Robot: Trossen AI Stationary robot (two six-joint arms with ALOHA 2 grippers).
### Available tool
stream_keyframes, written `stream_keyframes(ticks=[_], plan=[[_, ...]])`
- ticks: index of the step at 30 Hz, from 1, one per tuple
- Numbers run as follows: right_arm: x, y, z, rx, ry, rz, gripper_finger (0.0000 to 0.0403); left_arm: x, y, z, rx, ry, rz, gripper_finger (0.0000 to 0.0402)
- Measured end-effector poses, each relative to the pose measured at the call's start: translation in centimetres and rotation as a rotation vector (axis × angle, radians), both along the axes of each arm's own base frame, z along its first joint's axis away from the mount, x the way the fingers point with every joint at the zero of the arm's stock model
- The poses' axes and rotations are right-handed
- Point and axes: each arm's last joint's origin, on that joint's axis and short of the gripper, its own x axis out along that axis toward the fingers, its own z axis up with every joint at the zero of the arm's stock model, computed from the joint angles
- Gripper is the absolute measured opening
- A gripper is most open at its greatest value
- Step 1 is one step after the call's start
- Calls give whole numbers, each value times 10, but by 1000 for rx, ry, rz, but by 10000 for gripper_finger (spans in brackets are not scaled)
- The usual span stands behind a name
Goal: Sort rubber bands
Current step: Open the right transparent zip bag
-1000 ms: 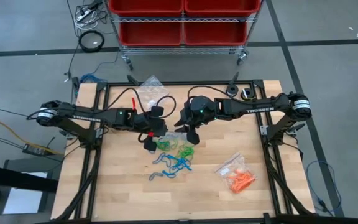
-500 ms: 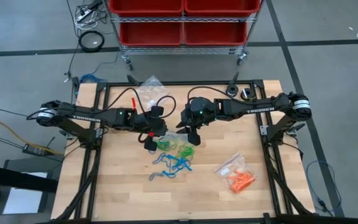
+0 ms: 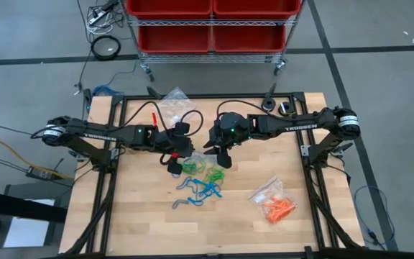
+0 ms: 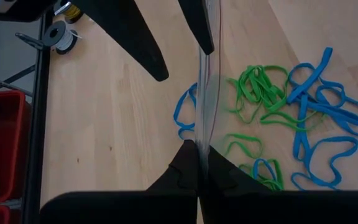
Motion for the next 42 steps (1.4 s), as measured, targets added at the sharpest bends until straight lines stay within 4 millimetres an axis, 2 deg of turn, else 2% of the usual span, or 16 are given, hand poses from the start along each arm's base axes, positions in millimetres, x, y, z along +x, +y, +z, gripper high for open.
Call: stream_keyframes(ticks=[27,42], plan=[[-5,1,-6,-44,77,13,110,2,-2,2,-34,-34,-26,0],[-17,7,-19,-31,259,32,89,4,-2,4,-17,-56,-17,0]])
